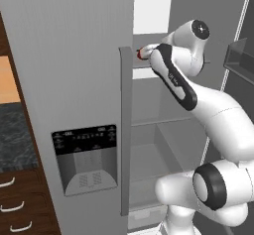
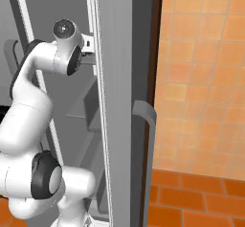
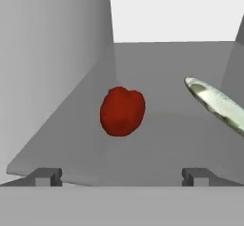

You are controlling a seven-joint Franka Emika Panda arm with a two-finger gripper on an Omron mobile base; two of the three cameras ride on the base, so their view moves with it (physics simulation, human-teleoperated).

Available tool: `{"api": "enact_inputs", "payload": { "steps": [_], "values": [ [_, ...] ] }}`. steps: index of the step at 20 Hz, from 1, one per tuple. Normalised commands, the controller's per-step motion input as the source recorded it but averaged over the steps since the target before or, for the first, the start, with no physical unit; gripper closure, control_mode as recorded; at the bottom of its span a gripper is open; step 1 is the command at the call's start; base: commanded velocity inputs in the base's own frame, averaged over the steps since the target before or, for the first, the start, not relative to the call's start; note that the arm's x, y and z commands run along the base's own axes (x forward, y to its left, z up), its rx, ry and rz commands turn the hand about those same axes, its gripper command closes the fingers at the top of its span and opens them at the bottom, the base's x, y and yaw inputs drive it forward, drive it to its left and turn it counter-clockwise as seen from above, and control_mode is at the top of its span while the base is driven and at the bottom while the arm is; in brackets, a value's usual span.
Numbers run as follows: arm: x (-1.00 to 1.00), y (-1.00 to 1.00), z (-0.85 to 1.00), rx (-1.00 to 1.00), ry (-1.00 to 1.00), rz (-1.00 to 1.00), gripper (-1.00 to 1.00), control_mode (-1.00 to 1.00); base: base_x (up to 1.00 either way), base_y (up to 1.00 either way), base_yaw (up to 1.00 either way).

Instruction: Place one bell pepper and one fish in each tupperware on the nearby counter, to pack two identical lunches.

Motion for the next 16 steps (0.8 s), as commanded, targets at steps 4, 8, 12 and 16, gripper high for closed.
{"api": "enact_inputs", "payload": {
  "steps": [4, 8, 12, 16],
  "values": [
    [0.99, 0.00, -0.27, 0.00, 0.05, 0.04, -1.00, -1.00, 0.00, 0.00, 0.00],
    [0.88, 0.17, -0.11, 0.00, 0.04, 0.00, -1.00, -1.00, 0.00, 0.00, 0.00],
    [0.53, 0.31, -0.01, 0.00, 0.03, 0.00, -1.00, -1.00, 0.00, 0.00, 0.00],
    [0.24, 0.04, -0.26, 0.00, 0.06, 0.00, -1.00, -1.00, 0.00, 0.00, 0.00]
  ]
}}
